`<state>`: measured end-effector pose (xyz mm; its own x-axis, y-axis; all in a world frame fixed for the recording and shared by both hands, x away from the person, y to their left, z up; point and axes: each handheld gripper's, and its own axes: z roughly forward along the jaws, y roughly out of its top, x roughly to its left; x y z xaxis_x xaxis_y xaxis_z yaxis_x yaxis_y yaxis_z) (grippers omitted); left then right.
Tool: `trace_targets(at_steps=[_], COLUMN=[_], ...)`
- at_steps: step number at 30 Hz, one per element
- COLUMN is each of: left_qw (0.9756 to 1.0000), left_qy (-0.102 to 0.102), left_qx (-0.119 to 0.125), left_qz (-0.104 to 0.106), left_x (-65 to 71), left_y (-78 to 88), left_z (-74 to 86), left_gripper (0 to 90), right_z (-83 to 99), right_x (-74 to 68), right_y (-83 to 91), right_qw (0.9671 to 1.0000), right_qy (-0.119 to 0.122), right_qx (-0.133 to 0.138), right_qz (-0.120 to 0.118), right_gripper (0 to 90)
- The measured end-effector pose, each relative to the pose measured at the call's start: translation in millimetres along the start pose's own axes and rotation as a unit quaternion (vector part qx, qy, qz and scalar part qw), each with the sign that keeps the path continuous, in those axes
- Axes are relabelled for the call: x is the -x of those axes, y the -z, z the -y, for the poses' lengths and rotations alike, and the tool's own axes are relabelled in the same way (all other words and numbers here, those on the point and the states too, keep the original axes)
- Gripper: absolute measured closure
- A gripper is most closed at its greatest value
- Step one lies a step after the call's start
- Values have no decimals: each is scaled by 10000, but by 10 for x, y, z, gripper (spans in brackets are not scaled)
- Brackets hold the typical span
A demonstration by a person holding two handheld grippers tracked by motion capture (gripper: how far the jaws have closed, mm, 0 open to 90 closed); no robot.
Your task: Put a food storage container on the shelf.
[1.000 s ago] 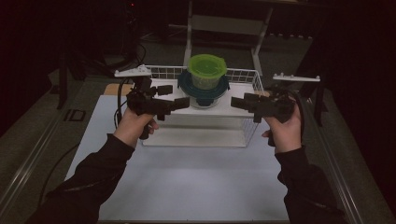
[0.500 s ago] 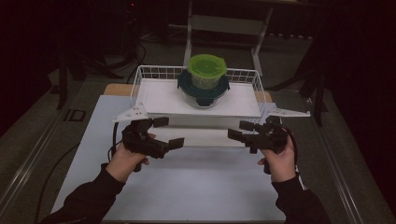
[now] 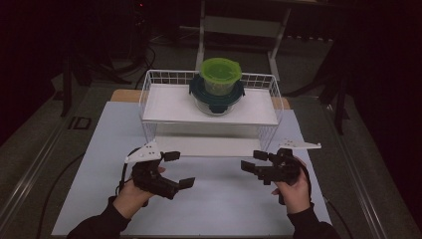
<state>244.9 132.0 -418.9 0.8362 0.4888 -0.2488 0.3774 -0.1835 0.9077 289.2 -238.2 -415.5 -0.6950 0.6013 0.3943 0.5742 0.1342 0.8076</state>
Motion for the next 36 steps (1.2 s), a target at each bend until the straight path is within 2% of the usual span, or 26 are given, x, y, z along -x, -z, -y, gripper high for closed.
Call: trace_targets(at_steps=[4,7,9,11,17,21,23,25,29,36], left_qw=[9999,9999,9996,9994,9993,9994,9994,9991,9987,9988], left_qy=[13,-13,-92,-107,-124,-37,-20,-145,-182,-33], left_qx=[-98,-166,-264,-309,-304,-287,-281,-327,-319,-297], left_qz=[-21,-43,-95,-114,-160,-178,-178,-238,-351,-377], left_x=[5,11,38,55,78,65,50,52,44,-3], left_y=[-29,-40,-53,-60,-38,-14,2,4,1,-7], left_z=[164,227,309,379,544,651,697,742,796,848], left_gripper=[3,3,3,3,3,3,3,3,3,3], right_z=[153,222,351,376,542,647,684,758,815,864], right_x=[34,53,82,88,133,163,171,195,225,290], right_y=[-44,-59,-84,-87,-84,-52,-37,-13,3,9], right_qw=[9999,9998,9998,9997,9996,9994,9992,9989,9989,9989], right_qy=[-49,-88,-118,-114,-166,-221,-240,-294,-315,-345], right_qx=[-122,-150,-182,-194,-243,-252,-274,-284,-245,-203], right_qz=[-4,-27,-45,-27,31,83,146,245,246,262], right_gripper=[194,194,194,194,194,194,193,194,194,189])
